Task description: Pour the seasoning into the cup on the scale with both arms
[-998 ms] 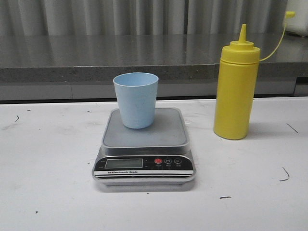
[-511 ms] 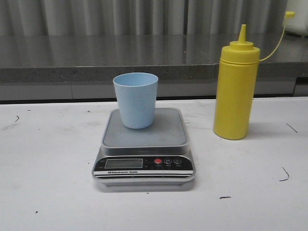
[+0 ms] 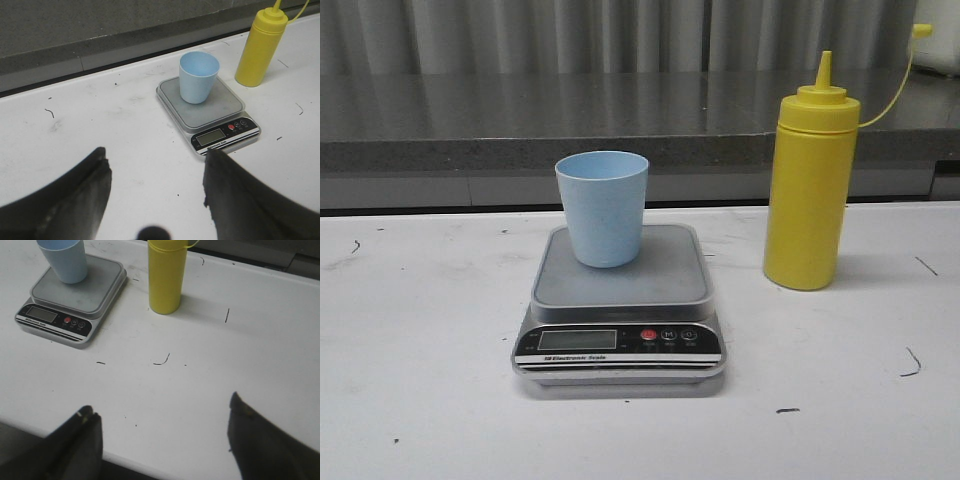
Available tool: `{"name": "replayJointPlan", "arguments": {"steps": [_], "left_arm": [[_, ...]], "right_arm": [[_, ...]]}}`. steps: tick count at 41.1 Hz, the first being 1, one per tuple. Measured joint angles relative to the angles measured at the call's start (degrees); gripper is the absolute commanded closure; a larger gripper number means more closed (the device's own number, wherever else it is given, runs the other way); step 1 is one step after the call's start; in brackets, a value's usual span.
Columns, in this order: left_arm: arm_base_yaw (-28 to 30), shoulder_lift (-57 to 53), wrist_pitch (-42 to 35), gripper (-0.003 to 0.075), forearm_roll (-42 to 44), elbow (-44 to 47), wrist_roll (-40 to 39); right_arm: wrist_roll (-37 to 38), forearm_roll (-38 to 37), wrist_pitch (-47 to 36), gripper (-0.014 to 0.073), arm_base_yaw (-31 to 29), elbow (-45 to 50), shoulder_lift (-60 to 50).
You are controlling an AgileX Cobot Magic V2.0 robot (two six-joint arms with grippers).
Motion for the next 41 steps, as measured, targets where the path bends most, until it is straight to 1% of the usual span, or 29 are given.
{"name": "replayJointPlan", "arguments": {"steps": [1,3,4,6,9,12,13,14,18,20,22,23,41], "left_arm": [[0.0,0.0,0.0,0.0312,0.0,0.0,0.0],[0.0,0.0,0.0,0.0312,0.0,0.0,0.0],[0.0,0.0,0.0,0.0312,0.0,0.0,0.0],[0.0,0.0,0.0,0.0312,0.0,0.0,0.0],[0.0,0.0,0.0,0.0316,0.0,0.0,0.0],[0.0,0.0,0.0,0.0370,0.0,0.0,0.0],[0.0,0.0,0.0,0.0407,0.0,0.0,0.0],[0.0,0.0,0.0,0.0440,0.0,0.0,0.0],[0.0,0.0,0.0,0.0609,0.0,0.0,0.0],[0.0,0.0,0.0,0.0675,0.0,0.0,0.0],[0.0,0.0,0.0,0.0726,0.0,0.0,0.0],[0.0,0.0,0.0,0.0739,0.0,0.0,0.0],[0.0,0.0,0.0,0.0740,0.0,0.0,0.0]], "right_arm": [[0.0,0.0,-0.1,0.0256,0.0,0.0,0.0],[0.0,0.0,-0.1,0.0364,0.0,0.0,0.0],[0.0,0.0,-0.1,0.0390,0.0,0.0,0.0],[0.0,0.0,-0.1,0.0487,0.0,0.0,0.0],[0.0,0.0,-0.2,0.0589,0.0,0.0,0.0],[0.0,0.0,-0.3,0.0680,0.0,0.0,0.0],[0.0,0.0,-0.4,0.0707,0.0,0.0,0.0],[0.0,0.0,-0.5,0.0717,0.0,0.0,0.0],[0.0,0.0,-1.2,0.0710,0.0,0.0,0.0],[0.0,0.0,-1.7,0.0710,0.0,0.0,0.0],[0.0,0.0,-2.2,0.0711,0.0,0.0,0.0],[0.0,0.0,-2.2,0.0711,0.0,0.0,0.0],[0.0,0.0,-2.6,0.0711,0.0,0.0,0.0]]}}
